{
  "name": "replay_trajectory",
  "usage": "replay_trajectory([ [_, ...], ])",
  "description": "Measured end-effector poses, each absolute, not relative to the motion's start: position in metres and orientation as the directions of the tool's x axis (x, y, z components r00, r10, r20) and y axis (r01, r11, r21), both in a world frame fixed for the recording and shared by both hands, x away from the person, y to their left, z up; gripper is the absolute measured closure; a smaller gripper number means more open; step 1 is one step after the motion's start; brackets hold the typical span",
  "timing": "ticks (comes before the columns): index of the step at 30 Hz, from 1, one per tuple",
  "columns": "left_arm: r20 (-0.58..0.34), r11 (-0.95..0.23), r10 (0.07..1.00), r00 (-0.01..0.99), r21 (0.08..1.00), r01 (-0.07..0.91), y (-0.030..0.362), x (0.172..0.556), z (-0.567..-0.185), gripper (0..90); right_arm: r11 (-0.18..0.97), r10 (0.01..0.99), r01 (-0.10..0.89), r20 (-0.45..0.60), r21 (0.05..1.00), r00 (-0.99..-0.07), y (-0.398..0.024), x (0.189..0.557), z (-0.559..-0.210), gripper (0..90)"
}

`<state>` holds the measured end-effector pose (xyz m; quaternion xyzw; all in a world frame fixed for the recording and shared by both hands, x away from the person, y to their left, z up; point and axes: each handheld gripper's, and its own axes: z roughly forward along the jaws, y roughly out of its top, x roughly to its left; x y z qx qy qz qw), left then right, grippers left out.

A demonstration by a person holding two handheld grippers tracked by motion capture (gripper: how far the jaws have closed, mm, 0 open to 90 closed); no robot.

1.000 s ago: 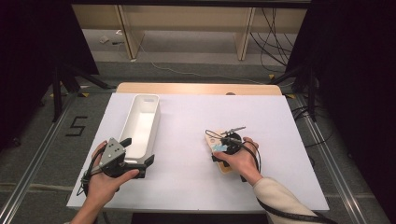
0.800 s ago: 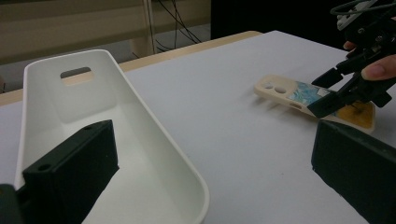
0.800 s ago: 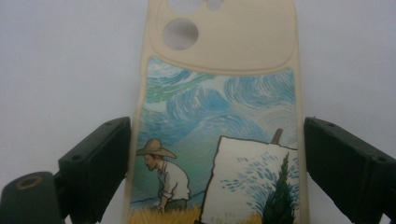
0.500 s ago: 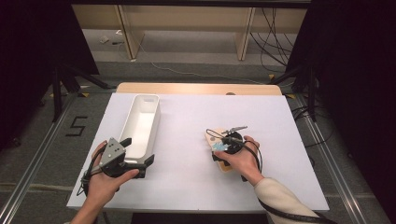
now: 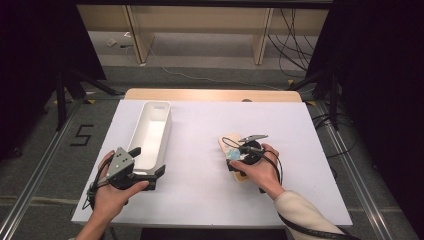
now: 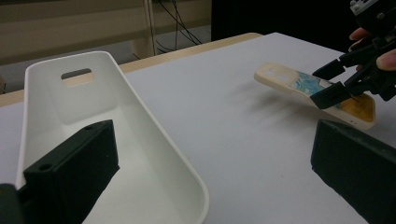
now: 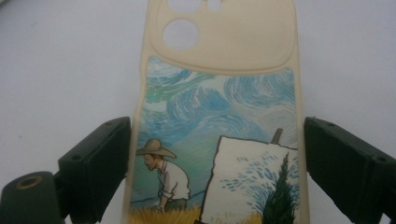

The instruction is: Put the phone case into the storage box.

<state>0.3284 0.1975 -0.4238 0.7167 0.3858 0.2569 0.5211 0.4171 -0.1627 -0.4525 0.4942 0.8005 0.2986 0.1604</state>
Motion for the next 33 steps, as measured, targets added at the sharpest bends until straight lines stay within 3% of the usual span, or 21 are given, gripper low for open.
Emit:
replay_trajectory([
  [33,-0.012,-0.183,0.807,0.590,0.946,0.269,0.182,0.338,-0.416,1.2,0.332,0.849,0.569,0.025,0.752,-0.528,-0.167,0.401,-0.437,11.4],
])
